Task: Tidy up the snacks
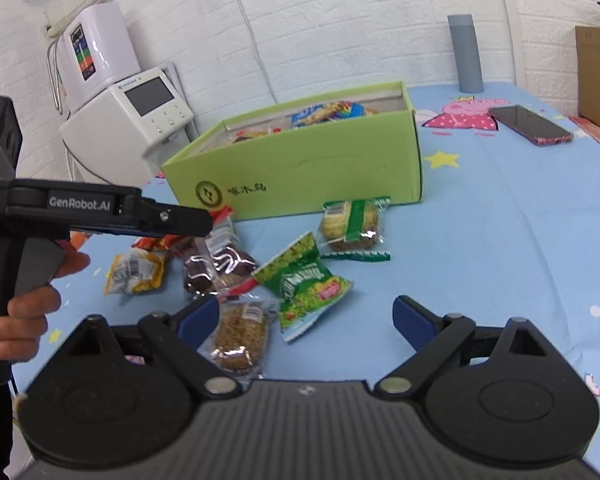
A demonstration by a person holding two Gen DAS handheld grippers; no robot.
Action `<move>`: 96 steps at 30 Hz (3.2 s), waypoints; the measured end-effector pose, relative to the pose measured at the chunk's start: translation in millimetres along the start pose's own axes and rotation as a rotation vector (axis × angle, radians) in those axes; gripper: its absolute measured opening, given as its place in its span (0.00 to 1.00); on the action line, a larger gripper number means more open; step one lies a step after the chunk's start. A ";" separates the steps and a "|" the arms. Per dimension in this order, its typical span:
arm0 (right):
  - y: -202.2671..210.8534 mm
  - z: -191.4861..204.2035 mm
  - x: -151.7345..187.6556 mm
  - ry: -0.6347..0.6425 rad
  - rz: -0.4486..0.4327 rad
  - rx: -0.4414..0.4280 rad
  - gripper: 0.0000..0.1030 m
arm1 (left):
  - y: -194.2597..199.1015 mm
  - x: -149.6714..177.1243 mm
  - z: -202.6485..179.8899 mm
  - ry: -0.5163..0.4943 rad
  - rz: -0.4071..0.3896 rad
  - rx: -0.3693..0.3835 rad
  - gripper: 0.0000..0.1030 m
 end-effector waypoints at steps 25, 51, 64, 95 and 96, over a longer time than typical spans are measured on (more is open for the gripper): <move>-75.0 -36.4 -74.4 0.117 0.080 0.031 0.91 | -110.8 -65.8 -75.8 -0.060 0.291 0.199 0.24; 51.4 -48.1 42.4 0.021 -0.041 0.148 0.91 | -6.4 2.6 -112.2 -0.208 0.042 0.076 0.57; 49.7 -64.8 58.7 -0.022 0.018 0.256 0.91 | -56.2 39.0 -123.6 -0.375 0.166 0.014 0.44; -2.3 -92.0 8.9 0.106 0.045 0.275 0.92 | -83.6 12.6 -107.5 -0.415 0.189 -0.057 0.59; -2.7 -91.8 8.1 0.117 0.056 0.273 0.92 | -83.8 12.2 -107.3 -0.413 0.190 -0.054 0.59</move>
Point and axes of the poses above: each gripper's, at about its wrist camera, not at the fingertips, and y roughly against the way its jaws point, z to its left, x to its underside, the point moved 10 cm from there along -y, roughly the way its jaws point, and after that the axes turned 14 degrees about z, right-handed, at the moved point
